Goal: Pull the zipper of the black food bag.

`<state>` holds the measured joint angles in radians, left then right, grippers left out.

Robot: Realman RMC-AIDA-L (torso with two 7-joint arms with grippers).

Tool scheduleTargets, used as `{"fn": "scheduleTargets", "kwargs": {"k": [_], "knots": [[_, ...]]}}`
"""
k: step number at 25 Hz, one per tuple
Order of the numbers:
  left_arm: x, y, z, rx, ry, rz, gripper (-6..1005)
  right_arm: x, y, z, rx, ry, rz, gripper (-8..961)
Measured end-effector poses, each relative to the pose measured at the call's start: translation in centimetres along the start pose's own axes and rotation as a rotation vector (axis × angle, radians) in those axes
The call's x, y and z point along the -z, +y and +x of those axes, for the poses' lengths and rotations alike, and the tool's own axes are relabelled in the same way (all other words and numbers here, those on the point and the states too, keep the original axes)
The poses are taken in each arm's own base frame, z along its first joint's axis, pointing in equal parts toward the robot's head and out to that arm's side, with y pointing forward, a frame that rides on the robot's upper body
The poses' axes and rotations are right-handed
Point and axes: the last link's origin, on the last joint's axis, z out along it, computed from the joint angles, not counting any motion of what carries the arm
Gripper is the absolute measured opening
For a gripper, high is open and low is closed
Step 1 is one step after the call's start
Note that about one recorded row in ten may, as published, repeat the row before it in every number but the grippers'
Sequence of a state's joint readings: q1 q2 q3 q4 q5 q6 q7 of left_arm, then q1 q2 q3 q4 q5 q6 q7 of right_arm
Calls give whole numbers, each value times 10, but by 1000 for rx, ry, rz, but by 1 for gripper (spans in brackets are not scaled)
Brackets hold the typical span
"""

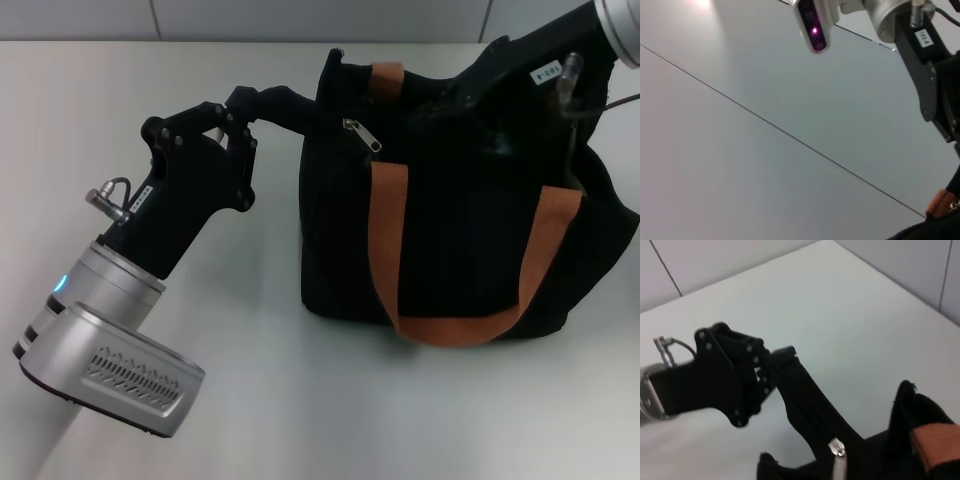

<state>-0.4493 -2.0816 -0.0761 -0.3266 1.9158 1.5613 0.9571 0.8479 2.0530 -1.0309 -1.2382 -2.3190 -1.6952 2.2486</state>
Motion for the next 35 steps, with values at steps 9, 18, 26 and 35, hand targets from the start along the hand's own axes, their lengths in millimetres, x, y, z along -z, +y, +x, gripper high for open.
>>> {"fn": "scheduleTargets", "kwargs": {"k": [9, 18, 26, 35], "knots": [[1, 6, 6, 38, -5, -11, 63, -4, 7, -12, -54, 18, -28, 147], [7, 8, 2, 41, -34, -20, 66, -18, 6, -21, -84, 28, -55, 246], [11, 8, 1, 40, -49, -18, 69, -28, 8, -24, -97, 36, -69, 242], [11, 8, 1, 38, -46, -18, 73, -41, 9, -24, -72, 75, -53, 237]]}}
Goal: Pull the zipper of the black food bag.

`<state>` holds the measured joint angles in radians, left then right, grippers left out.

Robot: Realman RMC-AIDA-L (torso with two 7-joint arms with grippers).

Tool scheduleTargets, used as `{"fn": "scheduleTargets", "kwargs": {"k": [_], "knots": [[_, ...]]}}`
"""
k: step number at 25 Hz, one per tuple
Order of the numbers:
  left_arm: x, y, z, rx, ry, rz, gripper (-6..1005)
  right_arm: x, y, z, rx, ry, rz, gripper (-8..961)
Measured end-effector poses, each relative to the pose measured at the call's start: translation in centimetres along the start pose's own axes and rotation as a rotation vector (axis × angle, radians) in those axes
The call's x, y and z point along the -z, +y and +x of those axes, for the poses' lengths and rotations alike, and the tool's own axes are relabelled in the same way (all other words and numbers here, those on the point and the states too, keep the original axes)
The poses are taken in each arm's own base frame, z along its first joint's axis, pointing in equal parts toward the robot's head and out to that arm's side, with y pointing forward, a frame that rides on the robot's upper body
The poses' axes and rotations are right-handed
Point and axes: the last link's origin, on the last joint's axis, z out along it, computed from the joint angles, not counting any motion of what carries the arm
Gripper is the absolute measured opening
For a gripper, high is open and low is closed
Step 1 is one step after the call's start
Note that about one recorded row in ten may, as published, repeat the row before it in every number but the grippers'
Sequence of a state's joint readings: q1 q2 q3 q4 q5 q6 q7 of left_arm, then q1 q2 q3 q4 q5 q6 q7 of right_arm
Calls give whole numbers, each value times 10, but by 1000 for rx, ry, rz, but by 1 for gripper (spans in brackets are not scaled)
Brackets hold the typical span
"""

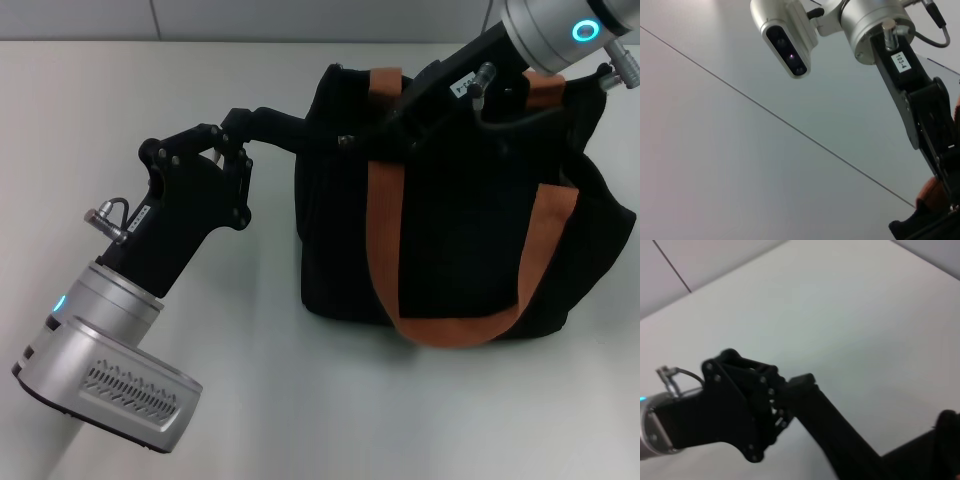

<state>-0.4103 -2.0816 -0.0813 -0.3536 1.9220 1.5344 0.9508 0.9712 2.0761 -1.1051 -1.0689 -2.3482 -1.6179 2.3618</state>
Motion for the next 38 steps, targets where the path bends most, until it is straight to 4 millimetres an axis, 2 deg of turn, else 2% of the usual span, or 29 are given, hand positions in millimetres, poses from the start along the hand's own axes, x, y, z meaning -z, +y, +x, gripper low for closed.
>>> {"fn": "scheduleTargets", "kwargs": {"k": [2, 7, 13, 24, 38], "knots": [[0, 0, 0, -1, 0, 0, 73, 1, 0, -1, 13, -4, 7, 236], [1, 0, 0, -3, 0, 2, 75, 7, 0, -4, 36, -31, 23, 60], [4, 0, 0, -2, -4, 5, 78, 7, 0, -1, 50, -30, 16, 0], [5, -1, -1, -3, -12, 12, 82, 19, -14, 7, -1, -69, 16, 0], [6, -3, -1, -1, -15, 21, 87, 25, -19, 16, -37, -107, -3, -1]]}}
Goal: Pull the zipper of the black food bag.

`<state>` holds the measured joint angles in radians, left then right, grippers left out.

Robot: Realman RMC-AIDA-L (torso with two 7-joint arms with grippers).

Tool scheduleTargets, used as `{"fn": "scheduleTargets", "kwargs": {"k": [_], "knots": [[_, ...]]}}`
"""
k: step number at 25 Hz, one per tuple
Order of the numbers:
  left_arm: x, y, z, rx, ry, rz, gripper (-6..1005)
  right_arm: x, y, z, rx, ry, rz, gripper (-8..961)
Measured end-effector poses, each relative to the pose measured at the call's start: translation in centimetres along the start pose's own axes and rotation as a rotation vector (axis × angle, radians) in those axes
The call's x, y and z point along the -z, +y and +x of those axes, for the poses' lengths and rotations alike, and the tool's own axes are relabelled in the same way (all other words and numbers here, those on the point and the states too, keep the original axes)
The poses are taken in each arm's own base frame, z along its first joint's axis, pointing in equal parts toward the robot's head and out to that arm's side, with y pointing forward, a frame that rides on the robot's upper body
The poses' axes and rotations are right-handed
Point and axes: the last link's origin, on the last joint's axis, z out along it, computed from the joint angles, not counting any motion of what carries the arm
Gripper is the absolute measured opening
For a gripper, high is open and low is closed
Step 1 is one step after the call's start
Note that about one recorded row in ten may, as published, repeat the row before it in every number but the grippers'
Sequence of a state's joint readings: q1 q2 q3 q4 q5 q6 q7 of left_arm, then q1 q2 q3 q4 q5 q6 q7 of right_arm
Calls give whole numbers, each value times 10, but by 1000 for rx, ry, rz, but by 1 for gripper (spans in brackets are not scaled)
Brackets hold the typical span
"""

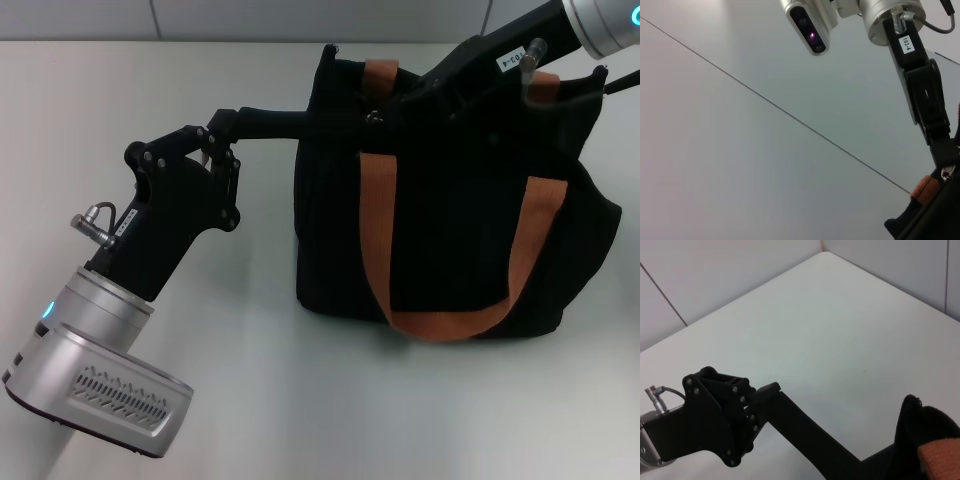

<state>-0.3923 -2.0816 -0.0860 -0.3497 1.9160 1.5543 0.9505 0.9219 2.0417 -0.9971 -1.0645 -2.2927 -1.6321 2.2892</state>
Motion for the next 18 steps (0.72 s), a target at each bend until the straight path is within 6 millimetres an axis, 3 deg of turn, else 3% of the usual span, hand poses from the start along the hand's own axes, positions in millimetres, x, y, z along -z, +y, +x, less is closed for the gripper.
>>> {"fn": "scheduleTargets", "kwargs": {"k": [18], "knots": [[2, 1, 2, 4, 4, 0, 94, 15, -4, 21, -40, 28, 6, -1]]}}
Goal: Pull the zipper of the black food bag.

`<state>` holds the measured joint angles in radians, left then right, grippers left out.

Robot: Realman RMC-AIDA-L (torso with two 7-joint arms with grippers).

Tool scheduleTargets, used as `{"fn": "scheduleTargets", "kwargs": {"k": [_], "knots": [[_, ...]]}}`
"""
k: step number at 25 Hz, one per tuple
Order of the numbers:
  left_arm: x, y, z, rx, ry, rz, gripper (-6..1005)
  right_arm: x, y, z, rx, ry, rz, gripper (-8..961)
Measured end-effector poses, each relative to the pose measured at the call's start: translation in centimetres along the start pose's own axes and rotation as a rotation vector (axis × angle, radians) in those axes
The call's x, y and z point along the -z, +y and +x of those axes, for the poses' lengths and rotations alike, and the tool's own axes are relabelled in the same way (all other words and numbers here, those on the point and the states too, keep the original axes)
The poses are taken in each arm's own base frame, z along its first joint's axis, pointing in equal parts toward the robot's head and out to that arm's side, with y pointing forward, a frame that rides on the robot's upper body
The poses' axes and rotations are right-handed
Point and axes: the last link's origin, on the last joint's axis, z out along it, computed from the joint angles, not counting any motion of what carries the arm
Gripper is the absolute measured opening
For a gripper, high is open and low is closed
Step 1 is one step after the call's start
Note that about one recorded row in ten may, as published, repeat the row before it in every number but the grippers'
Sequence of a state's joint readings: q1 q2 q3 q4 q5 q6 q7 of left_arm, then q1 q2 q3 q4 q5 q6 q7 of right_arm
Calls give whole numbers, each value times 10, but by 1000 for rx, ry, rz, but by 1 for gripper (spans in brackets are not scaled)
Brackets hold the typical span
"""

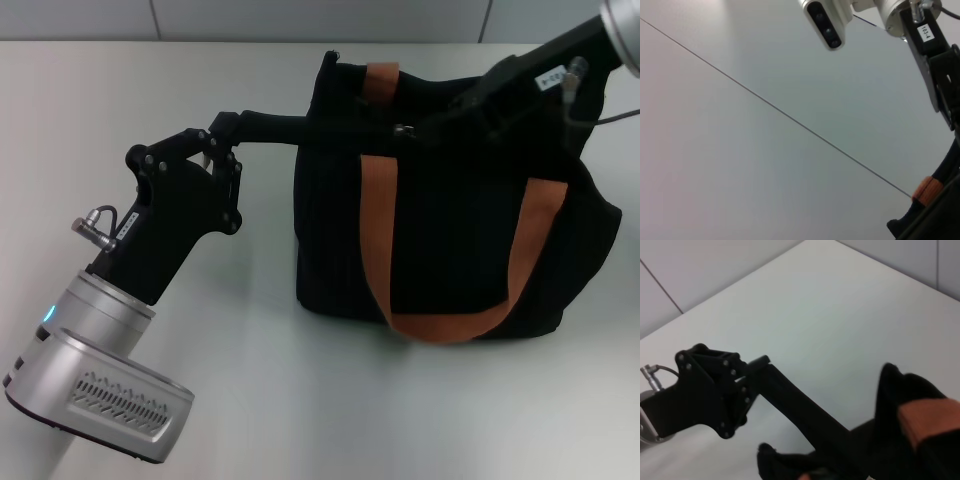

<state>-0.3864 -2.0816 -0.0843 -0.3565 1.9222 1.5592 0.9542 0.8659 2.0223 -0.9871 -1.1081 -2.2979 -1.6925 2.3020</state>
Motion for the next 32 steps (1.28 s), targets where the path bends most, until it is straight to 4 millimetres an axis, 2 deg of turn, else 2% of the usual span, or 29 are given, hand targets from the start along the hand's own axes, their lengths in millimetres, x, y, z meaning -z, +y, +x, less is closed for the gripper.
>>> {"fn": "scheduleTargets", "kwargs": {"k": [9, 15, 18, 27, 28, 32], "knots": [[1, 0, -1, 1, -4, 1, 97, 28, -14, 21, -85, -58, 28, -2], [1, -1, -2, -2, -9, 4, 99, 51, -27, 49, -183, -119, 50, -3], [1, -2, -3, -3, -15, 7, 101, 68, -35, 70, -236, -167, 81, -3], [3, -1, -3, 0, -22, 9, 104, 89, -41, 105, -275, -242, 106, -4], [4, -1, -3, 1, -23, 8, 104, 93, -42, 113, -281, -272, 114, -4], [9, 2, -1, 6, -16, -6, 106, 101, -40, 123, -275, -359, 110, -2]]}}
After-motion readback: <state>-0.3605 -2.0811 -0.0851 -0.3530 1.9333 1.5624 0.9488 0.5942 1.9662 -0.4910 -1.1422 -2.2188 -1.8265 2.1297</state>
